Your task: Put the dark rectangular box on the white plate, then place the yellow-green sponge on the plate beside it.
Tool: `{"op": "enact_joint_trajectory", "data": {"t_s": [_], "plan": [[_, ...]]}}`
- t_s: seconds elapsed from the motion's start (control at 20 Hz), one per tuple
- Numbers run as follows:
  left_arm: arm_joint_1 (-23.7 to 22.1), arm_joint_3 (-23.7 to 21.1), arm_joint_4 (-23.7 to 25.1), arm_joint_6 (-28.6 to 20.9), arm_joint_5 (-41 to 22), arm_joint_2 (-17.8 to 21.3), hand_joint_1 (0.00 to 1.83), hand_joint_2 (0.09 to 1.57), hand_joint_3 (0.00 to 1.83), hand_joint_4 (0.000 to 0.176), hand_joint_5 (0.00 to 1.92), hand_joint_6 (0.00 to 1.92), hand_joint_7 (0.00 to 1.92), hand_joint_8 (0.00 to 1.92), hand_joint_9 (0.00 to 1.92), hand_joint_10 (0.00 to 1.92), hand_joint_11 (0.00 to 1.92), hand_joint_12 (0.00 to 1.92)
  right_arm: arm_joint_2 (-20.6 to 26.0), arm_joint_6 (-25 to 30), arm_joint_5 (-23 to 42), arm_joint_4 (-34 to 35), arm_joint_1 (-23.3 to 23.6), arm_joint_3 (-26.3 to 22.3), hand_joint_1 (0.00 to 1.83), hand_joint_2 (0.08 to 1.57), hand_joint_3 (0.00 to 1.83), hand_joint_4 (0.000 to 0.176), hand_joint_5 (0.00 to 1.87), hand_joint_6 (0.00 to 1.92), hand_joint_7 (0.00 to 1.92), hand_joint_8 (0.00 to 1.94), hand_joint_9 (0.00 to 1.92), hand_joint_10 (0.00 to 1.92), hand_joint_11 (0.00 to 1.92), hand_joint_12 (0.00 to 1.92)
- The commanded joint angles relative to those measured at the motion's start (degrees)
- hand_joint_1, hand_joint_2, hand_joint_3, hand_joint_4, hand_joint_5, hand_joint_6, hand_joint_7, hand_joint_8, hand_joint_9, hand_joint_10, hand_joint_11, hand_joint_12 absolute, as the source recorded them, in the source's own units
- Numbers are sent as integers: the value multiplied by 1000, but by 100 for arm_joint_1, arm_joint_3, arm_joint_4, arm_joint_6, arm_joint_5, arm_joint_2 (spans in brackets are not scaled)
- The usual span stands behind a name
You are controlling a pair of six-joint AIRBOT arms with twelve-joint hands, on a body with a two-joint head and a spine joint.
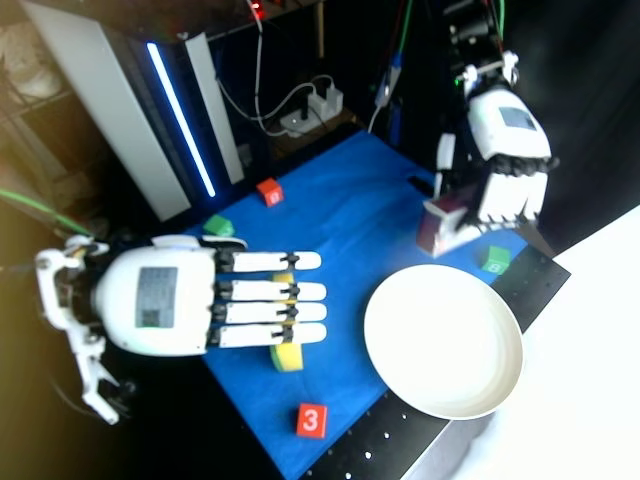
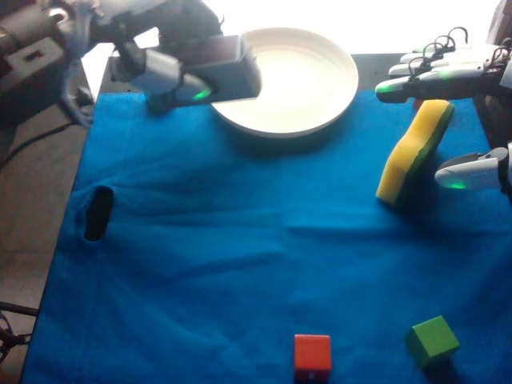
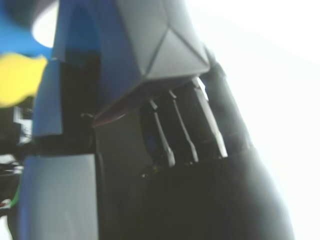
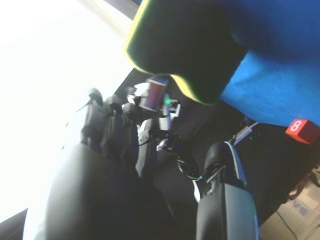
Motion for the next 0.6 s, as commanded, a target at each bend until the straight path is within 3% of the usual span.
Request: {"op": "enact_joint_trajectory", "data": {"t_s": [0.0,0.05,0.1,0.15,0.2,0.25,0.3,0.4,0.45,0.5,0.55], "plan": [[-123,130,-267,-13,-810,-81,1242,1083,1,5,1080,760,1019,1001,839,855,528,1302,-20,41,592,314,74,63,773,1065,0,117,364,0,286,5,201,9,41,21],[-146,320,-432,-13,-822,-243,1235,1081,0,30,1060,836,1048,910,880,722,548,1201,-47,41,593,314,74,89,764,1069,2,105,363,0,291,6,213,12,76,36],[-186,593,-620,-14,-812,-471,1350,1085,0,0,1014,932,1082,818,902,1022,590,1107,-83,43,593,314,74,125,758,1068,1,100,366,1,292,5,218,12,96,45],[-229,836,-728,-15,-765,-668,1253,1084,0,0,1048,846,1049,915,916,756,542,1137,-111,45,593,311,75,153,756,1074,3,102,362,0,290,3,211,8,60,30],[-308,1097,-792,-16,-664,-874,1232,1081,0,36,1077,806,1035,931,917,620,319,1298,-140,48,594,300,76,181,746,1074,3,102,365,1,296,5,220,10,66,33],[-375,1269,-801,-17,-593,-1018,1231,1082,1,35,1028,913,1076,838,961,575,371,1351,-161,51,594,295,77,202,747,1075,2,111,361,0,301,6,227,11,50,27],[-476,1556,-801,-17,-469,-1226,1353,1076,1,0,984,977,1085,758,998,931,667,1184,-195,61,595,290,78,232,783,1071,0,117,359,3,302,4,223,6,14,13],[-597,1856,-785,-17,-325,-1461,1374,1084,1,0,969,1020,1055,810,973,1018,671,1097,-235,84,596,271,82,278,781,1068,0,119,368,6,301,3,219,3,2,2],[-676,2024,-740,-17,-232,-1591,1269,1081,2,0,970,962,1123,799,944,724,133,1266,-279,107,597,225,127,318,773,1076,2,131,358,1,282,0,199,0,0,0],[-710,2071,-711,-17,-190,-1626,1356,1076,0,0,960,978,1158,749,946,977,26,1224,-307,128,597,164,191,341,768,1079,3,135,355,0,277,0,186,0,0,0],[-736,2105,-706,-18,-152,-1644,1250,1093,2,0,964,993,1086,839,945,772,417,1317,-359,176,597,87,273,380,746,1082,4,126,357,1,278,1,181,0,15,6]]}}
